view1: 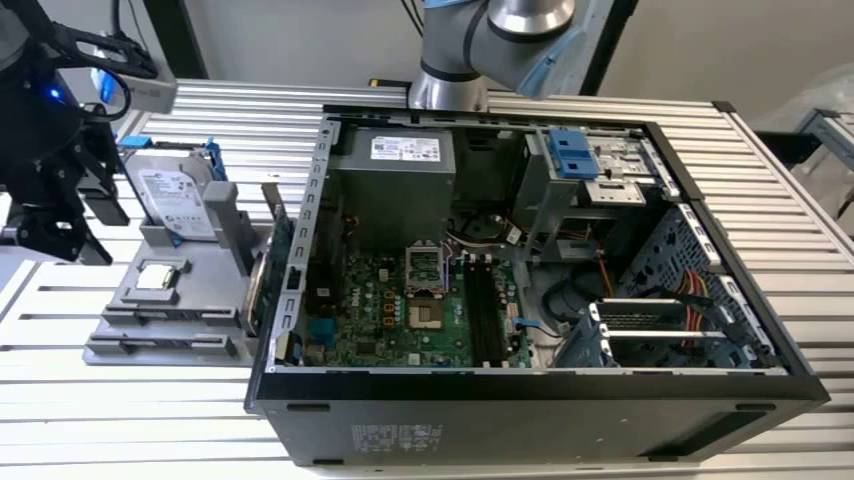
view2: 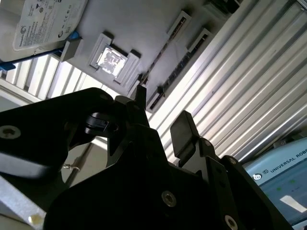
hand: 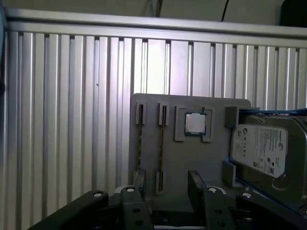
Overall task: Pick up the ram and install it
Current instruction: 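Pick up the ram and move it above insertion slot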
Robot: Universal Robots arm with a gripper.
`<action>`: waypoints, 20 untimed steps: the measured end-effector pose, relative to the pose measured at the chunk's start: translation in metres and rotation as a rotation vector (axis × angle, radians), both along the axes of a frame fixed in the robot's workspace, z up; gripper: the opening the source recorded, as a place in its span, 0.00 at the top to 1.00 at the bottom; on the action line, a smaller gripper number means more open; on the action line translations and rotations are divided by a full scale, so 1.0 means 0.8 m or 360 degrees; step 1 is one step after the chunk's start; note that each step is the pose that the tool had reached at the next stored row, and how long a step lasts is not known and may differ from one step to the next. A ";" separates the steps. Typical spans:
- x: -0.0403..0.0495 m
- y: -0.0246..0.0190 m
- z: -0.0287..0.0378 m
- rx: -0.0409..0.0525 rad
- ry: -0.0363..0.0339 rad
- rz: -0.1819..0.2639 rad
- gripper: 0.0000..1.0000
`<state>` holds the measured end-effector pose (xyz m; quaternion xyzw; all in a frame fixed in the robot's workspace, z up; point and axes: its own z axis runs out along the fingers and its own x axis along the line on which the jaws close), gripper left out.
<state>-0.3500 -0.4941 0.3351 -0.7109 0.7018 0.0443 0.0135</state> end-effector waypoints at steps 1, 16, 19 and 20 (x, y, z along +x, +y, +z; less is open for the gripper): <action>0.000 0.0000 -0.0012 0.0000 0.0000 0.0000 0.00; 0.000 0.0000 -0.0220 0.0000 0.0000 0.0000 0.00; 0.000 0.0001 -0.0259 0.0000 0.0000 0.0000 0.00; 0.001 -0.0001 -0.0272 0.0000 0.0000 0.0000 0.00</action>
